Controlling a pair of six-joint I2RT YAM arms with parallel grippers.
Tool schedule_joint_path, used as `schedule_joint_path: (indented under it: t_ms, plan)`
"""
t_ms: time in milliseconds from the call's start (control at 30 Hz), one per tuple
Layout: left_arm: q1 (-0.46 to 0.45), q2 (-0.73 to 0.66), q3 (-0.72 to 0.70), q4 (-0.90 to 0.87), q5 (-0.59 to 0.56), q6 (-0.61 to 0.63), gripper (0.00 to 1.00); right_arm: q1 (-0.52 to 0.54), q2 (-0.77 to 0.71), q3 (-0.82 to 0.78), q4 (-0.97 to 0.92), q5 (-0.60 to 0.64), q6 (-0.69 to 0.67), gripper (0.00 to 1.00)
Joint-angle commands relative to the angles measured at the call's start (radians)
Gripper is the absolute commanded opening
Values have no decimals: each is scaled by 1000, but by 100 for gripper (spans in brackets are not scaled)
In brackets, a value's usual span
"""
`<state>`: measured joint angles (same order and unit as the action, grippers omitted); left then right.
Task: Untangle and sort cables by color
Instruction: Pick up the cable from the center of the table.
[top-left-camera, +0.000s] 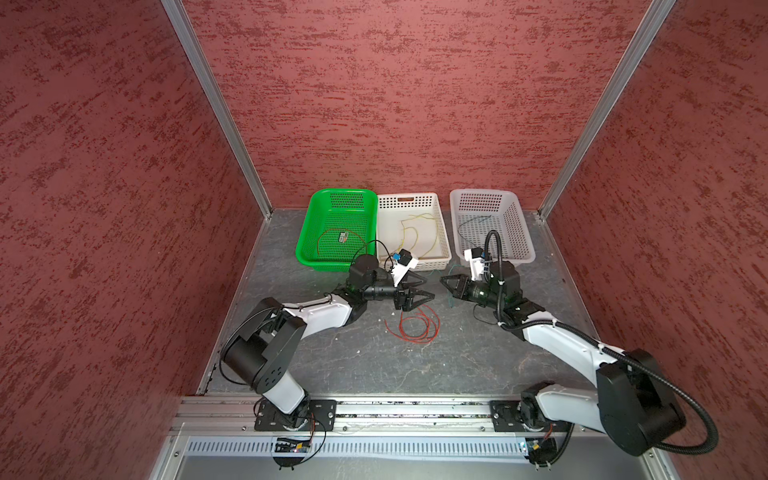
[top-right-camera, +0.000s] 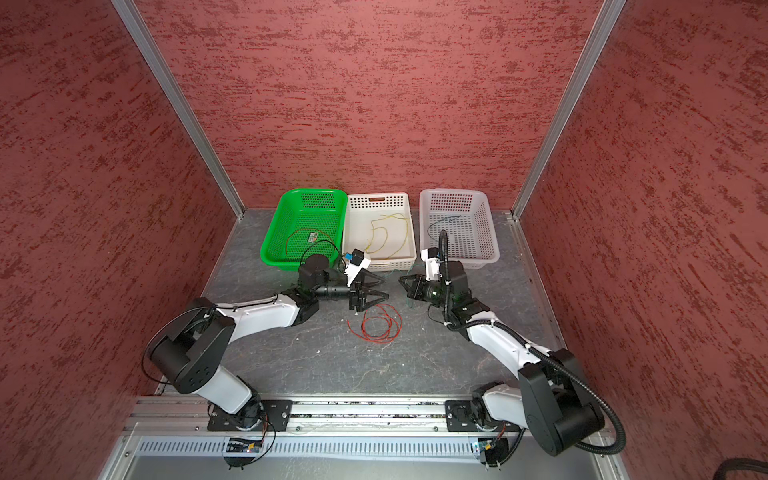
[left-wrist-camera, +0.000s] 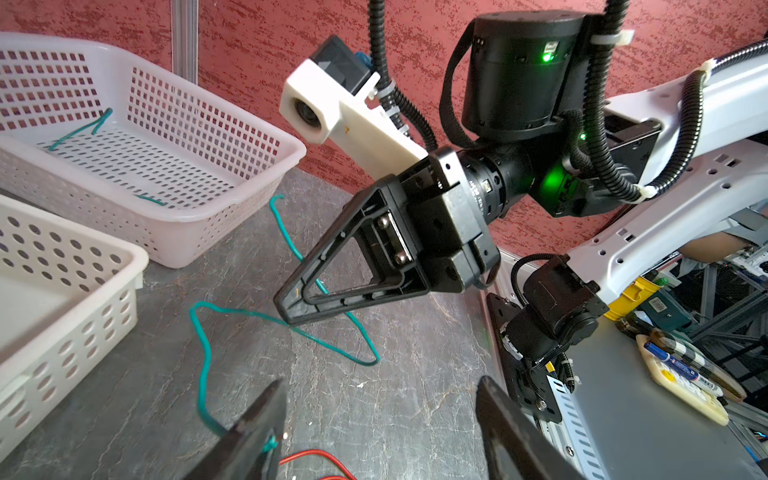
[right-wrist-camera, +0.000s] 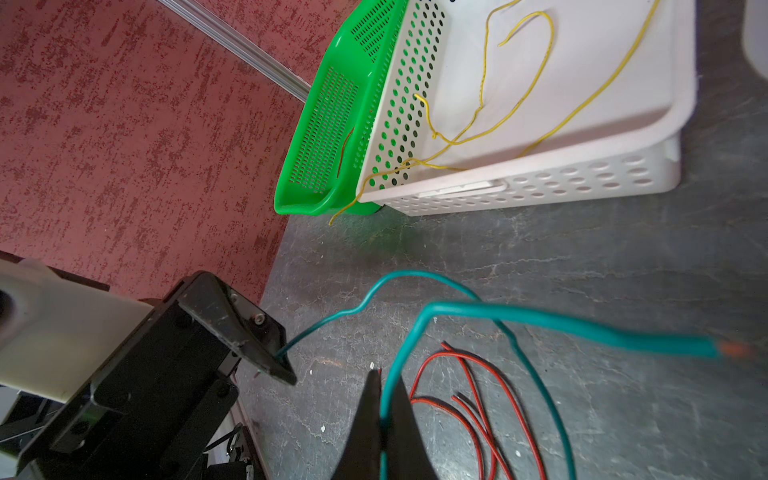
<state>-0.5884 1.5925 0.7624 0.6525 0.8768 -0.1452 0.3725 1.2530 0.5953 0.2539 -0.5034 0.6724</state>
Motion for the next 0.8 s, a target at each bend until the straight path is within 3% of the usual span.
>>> schedule_joint_path:
  t_ms: [0, 133, 200, 233, 333, 500, 600, 767]
  plan:
    - [41, -21, -24, 148, 122, -94, 72, 3, 4, 5, -1, 22, -18, 0]
    - [69, 130, 42, 583, 441, -515, 72, 3, 24, 11, 16, 16, -16, 0]
    - [64, 218, 97, 757, 494, -693, 72, 3, 29, 19, 18, 6, -13, 0]
    - [65, 236, 106, 740, 488, -688, 73, 3, 24, 21, 16, 6, -12, 0]
    - [73, 184, 66, 488, 408, -446, 74, 3, -2, 25, -12, 26, -24, 0]
    - [27, -16, 121, -375, 143, 149, 72, 3, -26, 30, -65, 52, -51, 0]
    - [26, -58, 151, -557, 19, 249, 73, 3, -15, 42, -87, 58, -70, 0]
    - [61, -72, 111, -534, -73, 239, 76, 3, -13, 49, -84, 63, -70, 0]
